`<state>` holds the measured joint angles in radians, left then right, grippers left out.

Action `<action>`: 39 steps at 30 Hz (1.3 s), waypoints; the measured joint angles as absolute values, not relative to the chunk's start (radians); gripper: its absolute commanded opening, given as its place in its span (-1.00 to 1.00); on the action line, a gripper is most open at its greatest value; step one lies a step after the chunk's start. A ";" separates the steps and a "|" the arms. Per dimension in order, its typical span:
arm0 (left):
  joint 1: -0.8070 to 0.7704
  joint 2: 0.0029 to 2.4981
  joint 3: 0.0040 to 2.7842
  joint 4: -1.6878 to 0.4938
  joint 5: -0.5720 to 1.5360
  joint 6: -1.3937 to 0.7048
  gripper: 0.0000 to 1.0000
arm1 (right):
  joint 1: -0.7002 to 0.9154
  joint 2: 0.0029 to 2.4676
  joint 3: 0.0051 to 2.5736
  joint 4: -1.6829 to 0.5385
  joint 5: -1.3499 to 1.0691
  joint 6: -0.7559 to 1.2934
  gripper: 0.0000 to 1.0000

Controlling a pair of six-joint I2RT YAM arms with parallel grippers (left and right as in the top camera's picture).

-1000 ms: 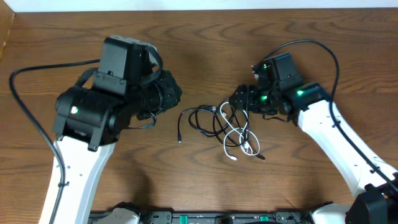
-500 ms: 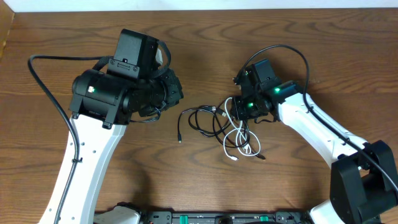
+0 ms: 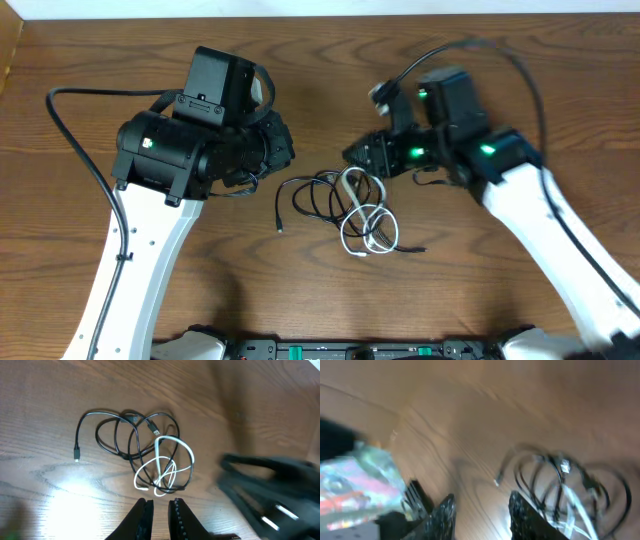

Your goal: Untangle cables

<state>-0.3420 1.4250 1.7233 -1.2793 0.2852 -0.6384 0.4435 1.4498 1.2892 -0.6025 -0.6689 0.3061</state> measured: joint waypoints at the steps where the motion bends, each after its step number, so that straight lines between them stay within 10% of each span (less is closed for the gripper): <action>1: -0.342 1.425 1.723 -1.279 0.285 -0.638 -0.58 | 0.443 1.423 1.295 -0.596 -0.667 0.310 -0.46; 9: -0.342 1.425 1.723 -1.290 0.285 -0.628 -0.48 | 0.443 1.382 1.296 -0.765 -0.396 0.407 -0.03; 29: -0.342 1.425 1.723 -1.290 0.285 -0.628 -0.46 | 0.433 1.651 1.235 -0.767 -0.300 0.152 0.03; 33: -0.342 1.425 1.723 -1.291 0.285 -0.628 -0.45 | 0.433 1.684 1.235 -0.754 -0.321 0.096 -0.14; 39: -0.342 1.425 1.723 -1.290 0.285 -0.628 -0.45 | 0.433 1.776 1.235 -0.686 -0.330 0.074 -0.92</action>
